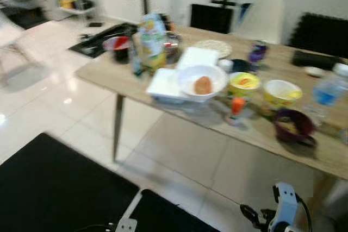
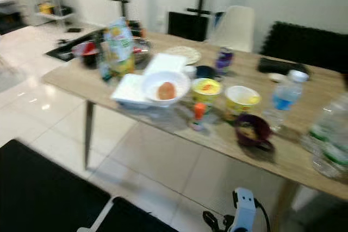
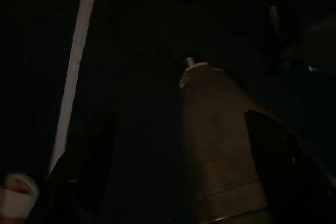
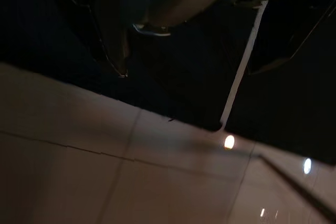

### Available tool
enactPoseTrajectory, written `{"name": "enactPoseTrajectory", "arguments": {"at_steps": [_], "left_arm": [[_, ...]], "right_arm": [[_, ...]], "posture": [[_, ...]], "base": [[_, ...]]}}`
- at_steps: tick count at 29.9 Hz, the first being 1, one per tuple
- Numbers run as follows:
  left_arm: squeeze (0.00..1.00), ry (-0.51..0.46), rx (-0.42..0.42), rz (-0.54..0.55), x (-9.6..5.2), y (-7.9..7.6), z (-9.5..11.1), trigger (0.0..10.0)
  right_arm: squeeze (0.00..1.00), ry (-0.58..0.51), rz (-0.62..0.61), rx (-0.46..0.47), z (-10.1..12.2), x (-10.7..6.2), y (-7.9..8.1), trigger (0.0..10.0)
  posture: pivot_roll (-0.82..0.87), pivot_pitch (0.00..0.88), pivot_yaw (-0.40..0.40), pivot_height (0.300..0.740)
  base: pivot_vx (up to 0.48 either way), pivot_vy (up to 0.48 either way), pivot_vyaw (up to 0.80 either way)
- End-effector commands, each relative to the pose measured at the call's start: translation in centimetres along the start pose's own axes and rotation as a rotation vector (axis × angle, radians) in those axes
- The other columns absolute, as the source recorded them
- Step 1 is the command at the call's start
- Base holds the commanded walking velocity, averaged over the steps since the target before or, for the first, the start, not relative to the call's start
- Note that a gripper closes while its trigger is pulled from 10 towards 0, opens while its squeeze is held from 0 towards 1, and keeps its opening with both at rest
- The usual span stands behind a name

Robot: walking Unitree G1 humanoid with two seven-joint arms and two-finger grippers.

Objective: Restocking fridge

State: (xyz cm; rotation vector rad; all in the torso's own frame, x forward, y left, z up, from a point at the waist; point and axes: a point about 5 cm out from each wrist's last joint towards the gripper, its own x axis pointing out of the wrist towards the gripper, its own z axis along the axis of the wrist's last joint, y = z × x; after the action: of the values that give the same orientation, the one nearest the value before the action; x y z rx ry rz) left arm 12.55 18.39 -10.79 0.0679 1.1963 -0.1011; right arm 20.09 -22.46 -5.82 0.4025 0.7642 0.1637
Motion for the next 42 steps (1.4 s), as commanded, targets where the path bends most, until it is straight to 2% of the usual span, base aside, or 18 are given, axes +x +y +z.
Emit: {"name": "enactPoseTrajectory", "arguments": {"at_steps": [1,15,19,22,27,30,35,36,39,40,42], "left_arm": [[0.00,0.006,0.010,-0.009,0.0,-0.2,-0.2,10.0],[0.00,0.001,0.013,-0.007,0.0,-0.1,-0.1,10.0],[0.00,-0.003,0.003,-0.018,0.1,-0.5,0.1,10.0],[0.00,0.004,0.029,-0.036,0.1,-1.0,0.2,10.0],[0.00,0.012,0.029,-0.022,0.1,-0.7,-0.1,10.0],[0.00,0.010,0.005,-0.010,0.1,-0.5,-0.1,10.0],[0.00,0.009,0.005,-0.007,0.1,-0.6,-0.1,10.0],[0.00,0.009,0.005,-0.007,0.1,-0.6,-0.1,10.0],[0.00,0.008,0.005,-0.008,0.1,-0.5,0.0,10.0],[0.00,0.008,0.005,-0.008,0.1,-0.5,0.0,10.0],[0.00,0.003,0.005,-0.007,0.1,-0.5,0.4,10.0]], "right_arm": [[0.00,0.014,0.029,0.018,-0.4,-0.1,0.1,10.0],[0.00,0.029,0.110,0.005,-0.6,0.3,1.1,10.0],[0.00,0.006,0.158,-0.027,0.1,0.7,1.8,10.0],[0.00,-0.005,0.199,-0.046,0.6,1.1,2.5,10.0],[0.00,-0.026,0.259,-0.071,1.5,1.6,3.5,10.0],[0.00,-0.039,0.321,-0.099,2.1,1.9,4.3,10.0],[0.00,-0.049,0.488,-0.151,3.2,2.0,5.6,10.0],[0.00,-0.049,0.488,-0.151,3.2,2.0,5.6,10.0],[0.00,-0.043,0.606,-0.205,3.9,2.0,6.6,10.0],[0.00,-0.043,0.606,-0.205,3.9,2.0,6.6,10.0],[0.00,-0.038,0.725,-0.266,4.6,1.9,7.7,10.0]], "posture": [[-0.06,0.000,-0.013,0.740],[-0.06,0.000,-0.010,0.740],[-0.07,0.000,-0.012,0.740],[-0.06,0.000,-0.012,0.740],[-0.06,0.000,-0.014,0.740],[-0.06,0.000,-0.014,0.740],[-0.07,0.000,-0.015,0.740],[-0.07,0.000,-0.015,0.740],[-0.07,0.000,-0.015,0.740],[-0.07,0.000,-0.015,0.740],[-0.07,0.000,-0.016,0.740]], "base": [[0.000,0.000,-0.80],[0.000,0.000,-0.75],[0.000,0.000,0.00],[0.000,-0.155,0.00],[0.000,-0.465,0.00],[0.000,-0.195,0.00],[0.000,0.000,0.00],[0.000,0.000,0.00],[0.000,0.000,0.00],[0.000,0.000,0.00],[0.000,0.000,0.00]]}}
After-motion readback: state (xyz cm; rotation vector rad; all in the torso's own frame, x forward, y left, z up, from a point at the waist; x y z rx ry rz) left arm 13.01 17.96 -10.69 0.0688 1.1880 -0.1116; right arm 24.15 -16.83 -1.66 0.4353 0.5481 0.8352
